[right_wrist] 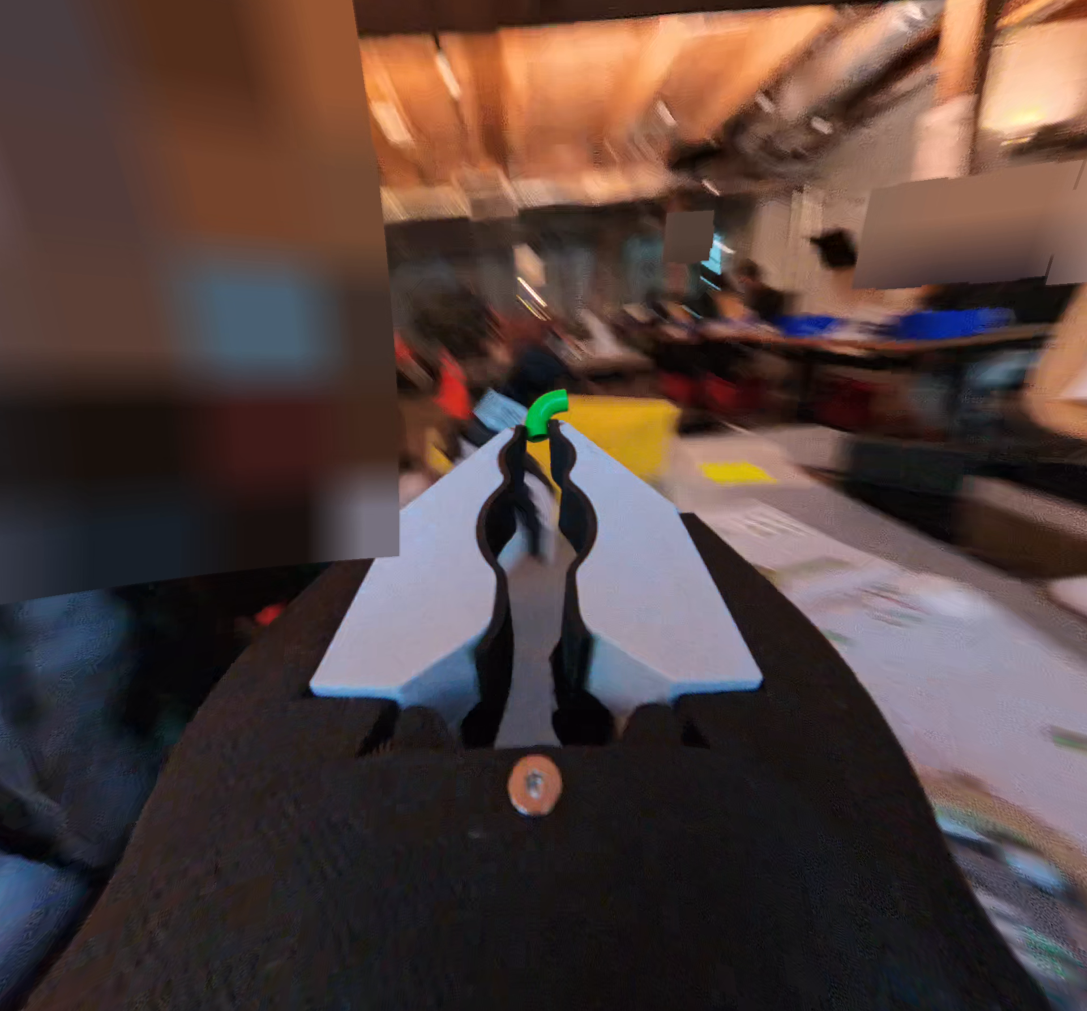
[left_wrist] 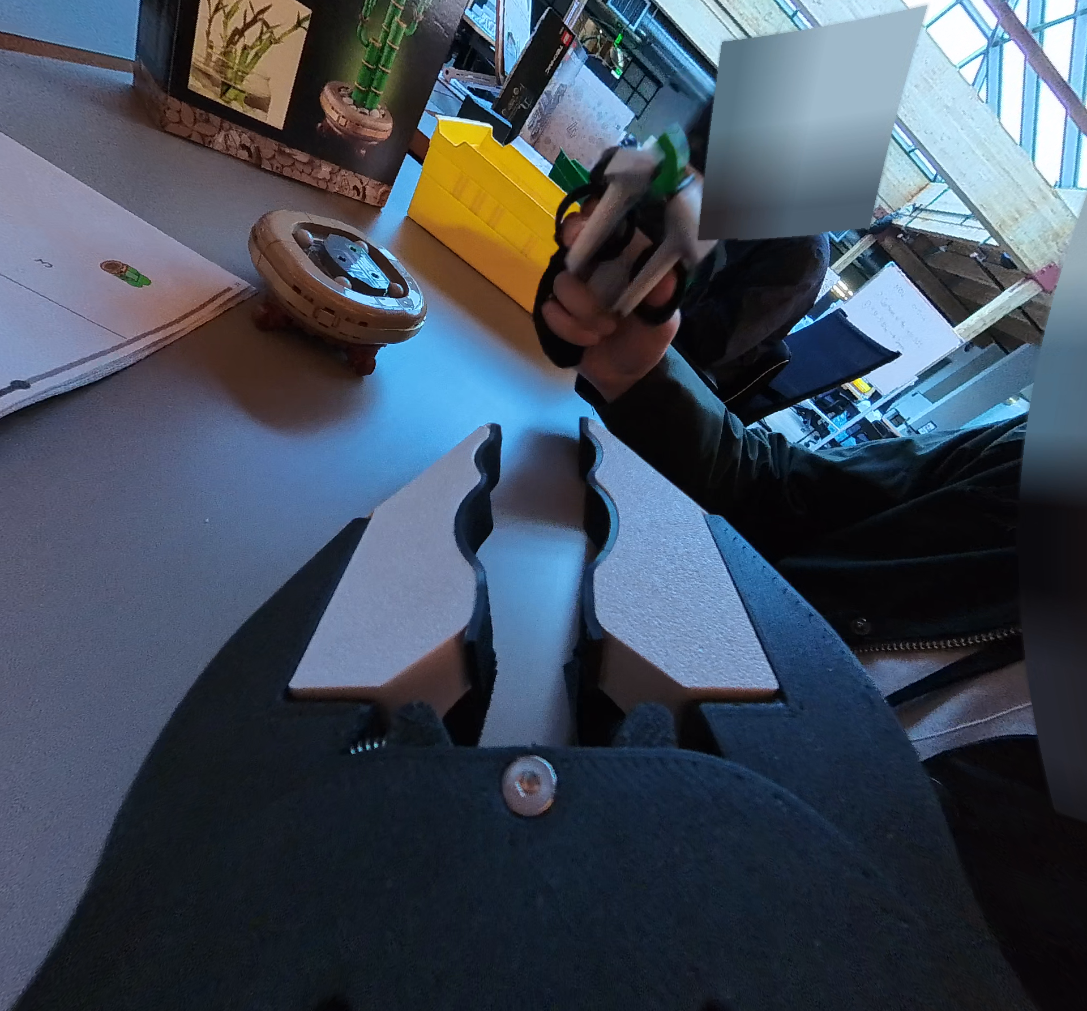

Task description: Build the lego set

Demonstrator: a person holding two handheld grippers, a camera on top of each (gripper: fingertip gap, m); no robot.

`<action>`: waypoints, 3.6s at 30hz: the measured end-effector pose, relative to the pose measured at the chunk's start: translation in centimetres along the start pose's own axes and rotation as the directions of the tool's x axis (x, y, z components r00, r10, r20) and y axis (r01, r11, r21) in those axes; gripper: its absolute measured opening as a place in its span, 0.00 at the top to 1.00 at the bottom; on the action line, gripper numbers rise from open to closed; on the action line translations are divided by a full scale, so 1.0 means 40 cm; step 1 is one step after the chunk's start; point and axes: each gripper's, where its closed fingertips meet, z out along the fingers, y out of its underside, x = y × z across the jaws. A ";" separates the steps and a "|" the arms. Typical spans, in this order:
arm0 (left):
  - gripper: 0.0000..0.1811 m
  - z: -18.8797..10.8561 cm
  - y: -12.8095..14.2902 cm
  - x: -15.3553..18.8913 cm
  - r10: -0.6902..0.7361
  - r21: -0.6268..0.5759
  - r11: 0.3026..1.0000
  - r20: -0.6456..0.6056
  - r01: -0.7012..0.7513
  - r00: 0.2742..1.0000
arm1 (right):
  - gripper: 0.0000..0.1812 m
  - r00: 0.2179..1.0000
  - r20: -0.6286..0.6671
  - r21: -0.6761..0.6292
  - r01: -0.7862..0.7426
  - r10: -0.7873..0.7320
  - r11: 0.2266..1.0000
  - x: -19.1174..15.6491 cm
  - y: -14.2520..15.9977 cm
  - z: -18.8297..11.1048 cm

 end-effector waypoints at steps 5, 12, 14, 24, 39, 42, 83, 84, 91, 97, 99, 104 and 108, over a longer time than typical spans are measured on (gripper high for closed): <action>0.86 0.018 0.010 -0.003 0.013 -0.008 1.000 0.011 -0.013 1.000 | 0.97 0.777 -0.019 -0.500 0.537 -0.629 0.679 0.019 0.182 0.046; 0.88 0.022 0.014 -0.031 0.016 -0.011 1.000 0.074 -0.015 0.997 | 0.97 0.746 0.116 -0.597 0.580 -0.656 0.554 -0.003 0.282 0.070; 0.88 0.023 0.019 -0.040 0.016 -0.024 1.000 0.087 -0.014 0.996 | 0.97 0.749 0.130 -0.597 0.582 -0.650 0.552 -0.009 0.291 0.072; 0.97 0.017 0.016 -0.042 0.193 -0.071 0.981 0.190 -0.183 0.963 | 0.92 0.763 0.144 -0.594 0.575 -0.630 0.562 -0.017 0.310 0.078; 0.97 -0.880 -0.069 -0.185 -0.041 0.059 0.996 0.972 -0.068 0.231 | 0.89 0.796 0.095 -0.680 0.490 -0.598 0.545 0.059 0.368 0.028; 0.97 -0.903 -0.021 -0.213 0.055 -0.071 0.996 0.968 0.059 0.244 | 0.89 0.791 0.083 -0.689 0.485 -0.606 0.538 0.071 0.371 0.022; 0.80 -1.393 0.064 -0.129 -0.359 0.212 0.644 0.932 -0.735 -0.045 | 0.86 0.787 -0.062 -0.606 0.459 -0.614 0.650 0.131 0.404 0.105; 0.79 -1.394 0.067 -0.133 -0.365 0.221 0.647 0.930 -0.730 -0.042 | 0.86 0.779 -0.066 -0.604 0.467 -0.624 0.646 0.134 0.402 0.107; 0.75 -1.396 0.079 -0.136 -0.386 0.273 0.631 0.923 -0.726 0.011 | 0.87 0.733 -0.069 -0.636 0.490 -0.677 0.596 0.158 0.412 0.115; 0.75 -1.383 0.077 -0.138 -0.370 0.292 0.628 0.928 -0.721 0.054 | 0.87 0.652 0.014 -0.676 0.564 -0.758 0.473 0.160 0.444 0.123; 0.75 -1.379 0.076 -0.134 -0.364 0.297 0.618 0.929 -0.727 0.070 | 0.88 0.627 0.046 -0.693 0.581 -0.777 0.428 0.162 0.458 0.124; 0.75 -1.366 0.072 -0.135 -0.339 0.295 0.624 0.936 -0.724 0.090 | 0.88 0.613 0.042 -0.706 0.577 -0.789 0.410 0.175 0.462 0.128; 0.75 -1.355 0.070 -0.142 -0.317 0.274 0.646 0.945 -0.713 0.076 | 0.89 0.609 0.039 -0.708 0.577 -0.792 0.408 0.178 0.461 0.127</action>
